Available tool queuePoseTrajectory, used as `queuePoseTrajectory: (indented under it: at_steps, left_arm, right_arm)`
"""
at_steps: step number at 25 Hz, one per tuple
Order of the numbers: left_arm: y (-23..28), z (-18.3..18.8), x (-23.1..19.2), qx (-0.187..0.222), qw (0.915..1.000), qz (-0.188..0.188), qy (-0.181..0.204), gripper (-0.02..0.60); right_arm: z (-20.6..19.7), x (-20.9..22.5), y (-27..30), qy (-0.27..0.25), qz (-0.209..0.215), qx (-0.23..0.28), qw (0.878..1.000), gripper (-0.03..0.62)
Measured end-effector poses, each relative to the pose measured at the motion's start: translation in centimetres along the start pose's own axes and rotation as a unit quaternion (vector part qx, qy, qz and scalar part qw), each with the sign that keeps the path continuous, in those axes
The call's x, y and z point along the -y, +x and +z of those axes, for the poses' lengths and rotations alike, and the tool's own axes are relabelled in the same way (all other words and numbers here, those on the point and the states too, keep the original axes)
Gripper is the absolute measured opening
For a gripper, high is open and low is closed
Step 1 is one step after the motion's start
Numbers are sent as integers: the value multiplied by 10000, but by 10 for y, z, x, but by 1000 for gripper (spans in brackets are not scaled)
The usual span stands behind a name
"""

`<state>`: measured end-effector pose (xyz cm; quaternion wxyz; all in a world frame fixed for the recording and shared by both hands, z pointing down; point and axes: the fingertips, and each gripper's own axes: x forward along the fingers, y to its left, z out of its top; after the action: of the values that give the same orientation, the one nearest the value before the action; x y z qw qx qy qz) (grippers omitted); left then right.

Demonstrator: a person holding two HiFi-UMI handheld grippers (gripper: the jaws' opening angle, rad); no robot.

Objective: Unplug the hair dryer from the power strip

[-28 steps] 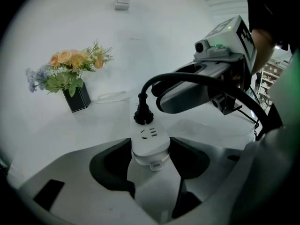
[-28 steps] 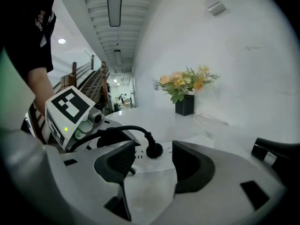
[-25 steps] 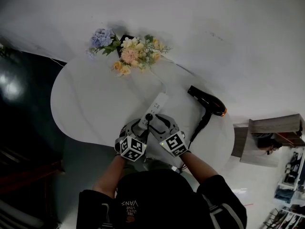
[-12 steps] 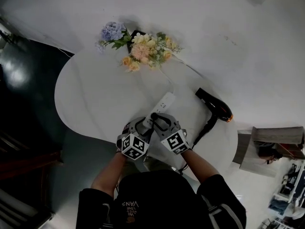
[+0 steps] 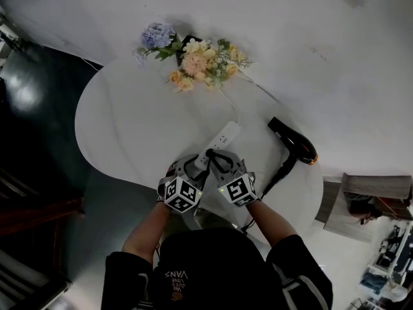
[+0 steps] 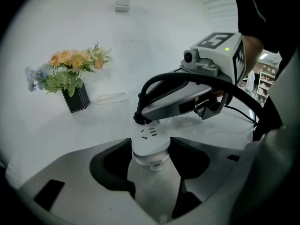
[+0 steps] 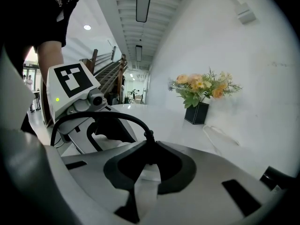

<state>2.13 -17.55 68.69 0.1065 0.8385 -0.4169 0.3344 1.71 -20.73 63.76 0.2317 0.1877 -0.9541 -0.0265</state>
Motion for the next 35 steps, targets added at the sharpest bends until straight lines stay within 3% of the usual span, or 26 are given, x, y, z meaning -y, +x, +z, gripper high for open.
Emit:
queuePoseTrajectory:
  at_steps: [21, 35]
  left_arm:
    - [-1, -1, 0, -62, 9999, -121, -93, 276]
    - [-2, -1, 0, -199, 9985, -388, -329, 276]
  right_arm:
    - [10, 3, -13, 243, -143, 94, 9996, 71]
    - [7, 11, -53, 810, -976, -28, 9919, 72]
